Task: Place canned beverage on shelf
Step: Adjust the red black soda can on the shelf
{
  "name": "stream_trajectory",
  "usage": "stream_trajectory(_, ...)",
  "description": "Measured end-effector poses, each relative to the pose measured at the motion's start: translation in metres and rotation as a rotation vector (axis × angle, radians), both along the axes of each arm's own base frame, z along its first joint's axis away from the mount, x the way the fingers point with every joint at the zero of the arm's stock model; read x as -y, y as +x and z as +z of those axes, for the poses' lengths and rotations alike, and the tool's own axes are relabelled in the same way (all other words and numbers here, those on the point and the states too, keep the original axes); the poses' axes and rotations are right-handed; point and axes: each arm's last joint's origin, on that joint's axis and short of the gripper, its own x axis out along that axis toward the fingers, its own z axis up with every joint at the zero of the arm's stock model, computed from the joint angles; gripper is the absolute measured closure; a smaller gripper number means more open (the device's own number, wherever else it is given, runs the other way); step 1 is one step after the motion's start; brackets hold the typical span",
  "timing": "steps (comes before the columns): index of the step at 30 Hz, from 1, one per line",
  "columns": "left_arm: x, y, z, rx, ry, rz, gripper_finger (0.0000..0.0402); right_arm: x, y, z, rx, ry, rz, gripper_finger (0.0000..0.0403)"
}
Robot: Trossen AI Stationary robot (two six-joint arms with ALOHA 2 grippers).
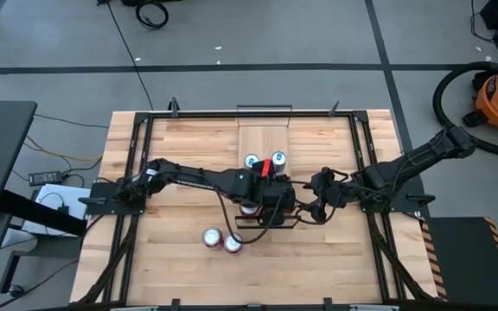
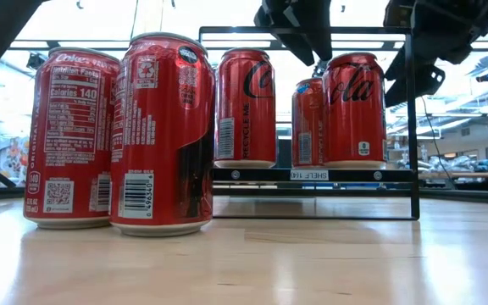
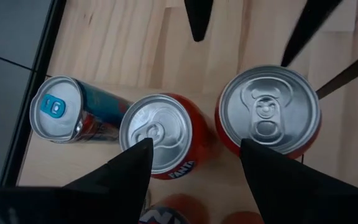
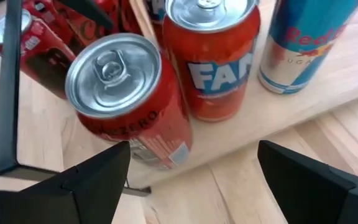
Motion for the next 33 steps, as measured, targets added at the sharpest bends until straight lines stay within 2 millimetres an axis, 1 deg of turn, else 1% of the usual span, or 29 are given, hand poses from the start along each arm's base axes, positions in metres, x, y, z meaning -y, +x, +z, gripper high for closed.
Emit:
stream_trajectory(6,-0.001,0.0,0.0,0.0,0.005,-0.001,0.0148,-0.001,0.004,0.001,0.025,0.017,0.035,0.0039)
stream_trajectory(11,-0.006,0.001,0.0,-0.001,0.008,0.01,0.0148,-0.004,0.01,-0.004,0.007,0.012,0.036,0.0039)
stream_trajectory(16,-0.005,0.0,0.0,-0.01,-0.001,0.002,0.0148,-0.004,0.013,-0.009,-0.013,0.002,0.032,0.0039)
stream_trajectory(23,0.003,-0.001,0.0,-0.01,-0.004,-0.018,0.0148,-0.003,0.014,-0.01,0.0,-0.04,-0.016,0.0039)
stream_trajectory(31,0.003,-0.001,0.0,-0.014,-0.003,-0.018,0.0148,0.006,0.014,-0.01,0.0,-0.099,-0.102,0.0039)
stream_trajectory(33,0.004,-0.002,-0.001,-0.016,-0.008,-0.022,0.0148,0.008,0.014,-0.01,-0.005,-0.091,-0.11,0.0039)
